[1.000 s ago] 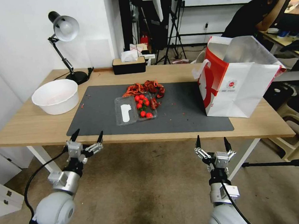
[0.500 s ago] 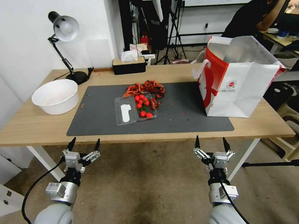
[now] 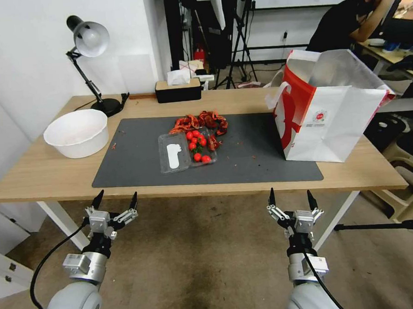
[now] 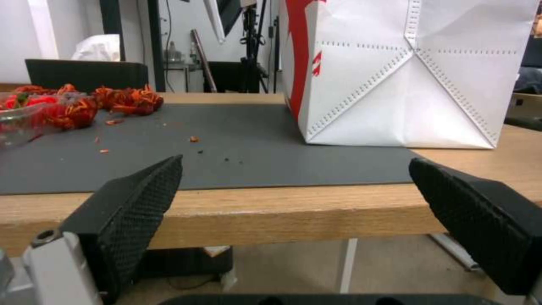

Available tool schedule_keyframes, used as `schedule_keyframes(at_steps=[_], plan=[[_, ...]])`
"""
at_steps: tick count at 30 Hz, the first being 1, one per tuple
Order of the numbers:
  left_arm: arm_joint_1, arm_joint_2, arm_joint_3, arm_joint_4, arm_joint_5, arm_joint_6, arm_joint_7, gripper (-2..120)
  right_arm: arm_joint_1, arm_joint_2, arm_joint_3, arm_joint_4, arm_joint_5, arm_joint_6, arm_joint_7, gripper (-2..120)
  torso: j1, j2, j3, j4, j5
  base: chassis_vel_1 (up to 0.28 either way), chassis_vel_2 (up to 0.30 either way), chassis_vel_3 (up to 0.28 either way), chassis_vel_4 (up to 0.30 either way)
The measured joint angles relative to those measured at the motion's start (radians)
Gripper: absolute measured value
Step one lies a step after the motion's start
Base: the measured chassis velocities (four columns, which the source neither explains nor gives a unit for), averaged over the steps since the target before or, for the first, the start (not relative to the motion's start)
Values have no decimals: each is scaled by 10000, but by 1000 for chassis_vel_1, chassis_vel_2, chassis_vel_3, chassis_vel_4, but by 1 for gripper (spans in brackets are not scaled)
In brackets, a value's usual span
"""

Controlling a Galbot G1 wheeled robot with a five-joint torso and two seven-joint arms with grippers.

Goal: Pick up the trash from the table and place it into the takeout bag.

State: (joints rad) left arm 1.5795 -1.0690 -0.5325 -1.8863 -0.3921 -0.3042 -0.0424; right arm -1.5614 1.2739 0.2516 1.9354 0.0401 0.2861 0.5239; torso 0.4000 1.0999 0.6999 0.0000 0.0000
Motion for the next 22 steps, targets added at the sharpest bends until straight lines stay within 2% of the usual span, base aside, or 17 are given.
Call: schedule_keyframes(at_steps=[22], plan=[[-13, 9, 9, -9, -5, 14, -6, 100, -1, 0, 0, 0, -8, -7, 8, 100, 0, 0, 1, 0, 0, 0, 0, 0, 0]])
